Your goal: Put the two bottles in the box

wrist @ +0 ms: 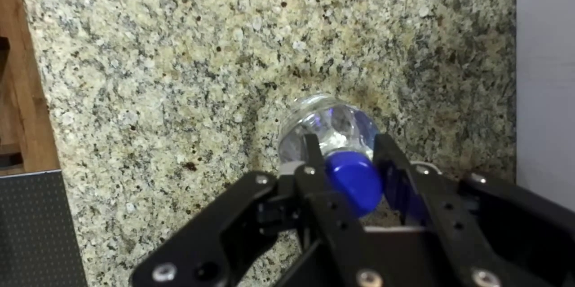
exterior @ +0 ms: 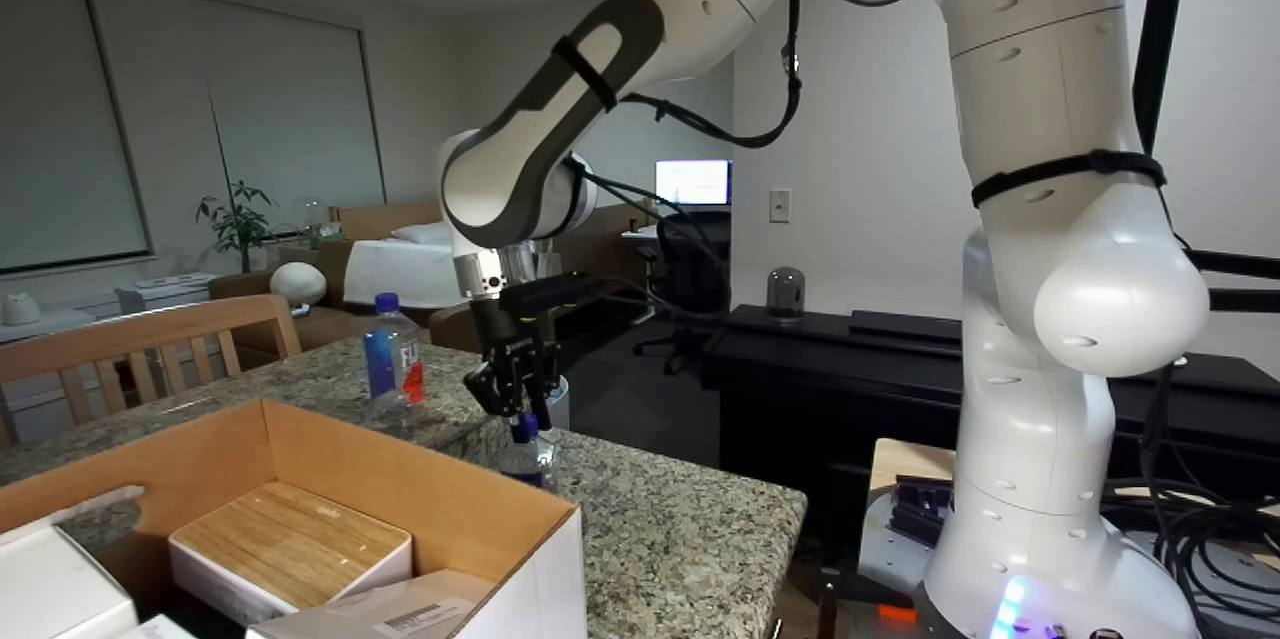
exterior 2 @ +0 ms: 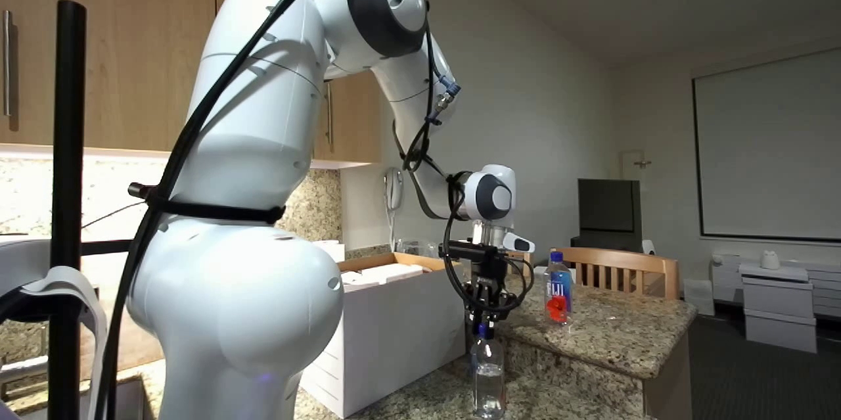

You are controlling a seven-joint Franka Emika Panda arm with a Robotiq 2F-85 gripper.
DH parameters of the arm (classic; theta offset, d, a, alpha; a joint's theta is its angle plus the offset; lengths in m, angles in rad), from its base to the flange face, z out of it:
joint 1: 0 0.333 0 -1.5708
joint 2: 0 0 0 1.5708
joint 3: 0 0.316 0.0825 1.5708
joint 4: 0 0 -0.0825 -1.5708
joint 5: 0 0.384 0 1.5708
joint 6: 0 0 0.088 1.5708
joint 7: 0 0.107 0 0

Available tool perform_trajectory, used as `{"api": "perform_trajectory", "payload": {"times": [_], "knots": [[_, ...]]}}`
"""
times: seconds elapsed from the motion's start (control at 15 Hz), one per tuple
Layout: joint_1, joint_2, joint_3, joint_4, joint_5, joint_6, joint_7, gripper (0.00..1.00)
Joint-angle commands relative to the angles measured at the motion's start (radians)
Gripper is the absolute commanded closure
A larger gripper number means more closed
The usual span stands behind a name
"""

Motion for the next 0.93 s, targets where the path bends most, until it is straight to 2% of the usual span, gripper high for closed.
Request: {"api": "perform_trajectory", "payload": {"times": [0.0, 0.27, 0.33, 0.6, 0.87], "knots": [[-0.004, -0.027, 0.008, -0.037, -0.028, 0.028, 0.023, 0.85], [-0.004, -0.028, 0.011, -0.042, -0.050, 0.061, -0.002, 0.85], [0.012, -0.065, 0.028, 0.030, -0.046, -0.014, 0.013, 0.85], [0.029, -0.156, 0.063, 0.124, -0.063, -0.178, 0.005, 0.85], [0.048, -0.227, 0.101, 0.305, -0.087, -0.457, 0.060, 0.85]]}}
